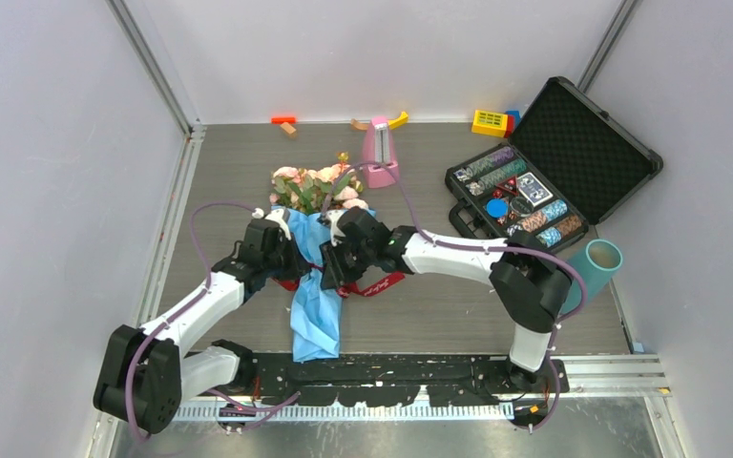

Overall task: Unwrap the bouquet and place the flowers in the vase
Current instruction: Untie the ribbon from the wrapping paper.

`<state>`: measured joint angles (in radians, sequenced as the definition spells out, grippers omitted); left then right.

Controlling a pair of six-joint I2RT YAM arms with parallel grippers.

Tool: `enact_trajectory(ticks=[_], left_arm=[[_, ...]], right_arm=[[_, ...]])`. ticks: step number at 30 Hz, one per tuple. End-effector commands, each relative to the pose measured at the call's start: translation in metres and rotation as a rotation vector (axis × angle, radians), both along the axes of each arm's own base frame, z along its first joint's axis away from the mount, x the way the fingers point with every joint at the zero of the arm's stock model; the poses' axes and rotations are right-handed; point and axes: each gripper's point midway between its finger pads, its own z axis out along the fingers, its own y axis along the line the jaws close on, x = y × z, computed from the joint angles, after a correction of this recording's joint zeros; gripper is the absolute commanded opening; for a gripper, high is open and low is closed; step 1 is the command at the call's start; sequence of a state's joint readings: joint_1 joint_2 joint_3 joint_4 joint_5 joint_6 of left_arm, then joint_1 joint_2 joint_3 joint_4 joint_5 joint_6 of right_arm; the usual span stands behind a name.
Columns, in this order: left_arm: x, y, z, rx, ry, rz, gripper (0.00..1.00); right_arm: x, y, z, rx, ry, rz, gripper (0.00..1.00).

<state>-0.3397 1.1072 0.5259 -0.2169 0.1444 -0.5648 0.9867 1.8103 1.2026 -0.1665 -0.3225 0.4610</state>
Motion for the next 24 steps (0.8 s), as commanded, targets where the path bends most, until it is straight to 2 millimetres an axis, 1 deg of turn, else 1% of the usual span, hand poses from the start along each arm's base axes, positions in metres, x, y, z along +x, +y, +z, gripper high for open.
enact_trajectory(ticks=[1,4,6,8,9,13,14,16,20,24], left_arm=[[0.006,0.001,0.004,0.002,-0.033,-0.013,0.00],[0.005,0.002,0.003,0.006,-0.027,-0.012,0.00],[0.005,0.003,0.003,0.007,-0.025,-0.010,0.00],[0.005,0.003,0.004,0.005,-0.029,-0.009,0.00],[0.005,0.003,0.004,0.004,-0.029,-0.007,0.00],[0.004,0.004,0.006,0.003,-0.030,-0.005,0.00],[0.004,0.004,0.006,0.002,-0.032,-0.004,0.00],[0.005,0.003,0.007,0.001,-0.034,-0.004,0.00],[0.005,0.003,0.007,-0.002,-0.031,-0.006,0.00],[0.004,0.003,0.007,-0.006,-0.029,-0.005,0.00]], right_arm=[[0.038,-0.008,0.054,0.089,-0.129,-0.058,0.36],[0.050,-0.012,0.062,0.103,-0.157,-0.070,0.36],[0.059,-0.013,0.062,0.103,-0.169,-0.081,0.35],[0.069,-0.014,0.051,0.078,-0.176,-0.098,0.30],[0.074,-0.015,0.049,0.071,-0.186,-0.110,0.30],[0.088,-0.018,0.030,0.019,-0.221,-0.127,0.27],[0.089,-0.020,0.022,-0.002,-0.222,-0.122,0.27],[0.089,-0.020,0.012,-0.022,-0.220,-0.116,0.25],[0.078,-0.011,0.006,0.001,-0.211,-0.083,0.24],[0.072,0.001,0.004,0.024,-0.217,-0.063,0.24]])
